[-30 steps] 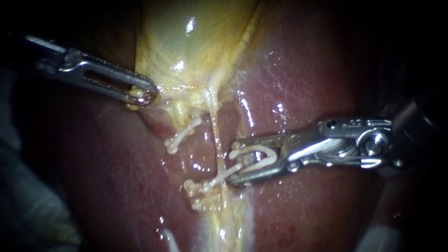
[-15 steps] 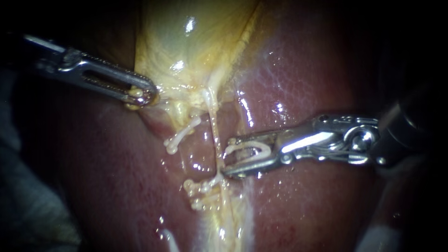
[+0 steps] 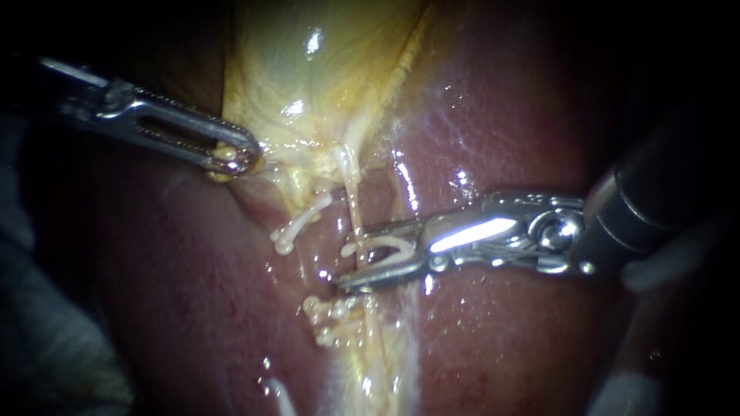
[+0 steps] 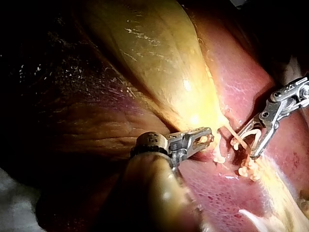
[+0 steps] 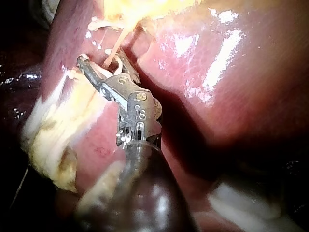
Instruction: Clipping second clip right tube
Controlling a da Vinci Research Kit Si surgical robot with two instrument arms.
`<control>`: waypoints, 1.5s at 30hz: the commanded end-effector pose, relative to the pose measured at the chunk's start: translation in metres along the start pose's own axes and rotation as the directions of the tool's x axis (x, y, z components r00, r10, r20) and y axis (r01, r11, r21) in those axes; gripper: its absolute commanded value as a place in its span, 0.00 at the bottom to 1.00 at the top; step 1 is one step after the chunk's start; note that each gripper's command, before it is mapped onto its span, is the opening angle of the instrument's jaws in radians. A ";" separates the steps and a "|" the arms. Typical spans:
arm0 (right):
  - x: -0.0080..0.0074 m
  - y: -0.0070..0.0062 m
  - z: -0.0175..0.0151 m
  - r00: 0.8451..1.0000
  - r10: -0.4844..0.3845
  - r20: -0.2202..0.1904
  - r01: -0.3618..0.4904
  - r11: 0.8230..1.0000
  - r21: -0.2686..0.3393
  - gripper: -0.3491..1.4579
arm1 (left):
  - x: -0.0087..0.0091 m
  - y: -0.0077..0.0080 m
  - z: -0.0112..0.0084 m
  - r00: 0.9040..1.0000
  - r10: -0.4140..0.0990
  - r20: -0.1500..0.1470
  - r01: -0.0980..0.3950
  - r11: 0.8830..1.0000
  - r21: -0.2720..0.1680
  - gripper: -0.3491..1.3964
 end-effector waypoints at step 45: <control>0.0007 -0.0040 -0.0004 0.983 0.185 -0.006 -0.181 0.968 0.174 0.00 | 0.0000 0.0001 -0.0001 1.000 0.000 0.000 0.000 1.000 0.000 0.00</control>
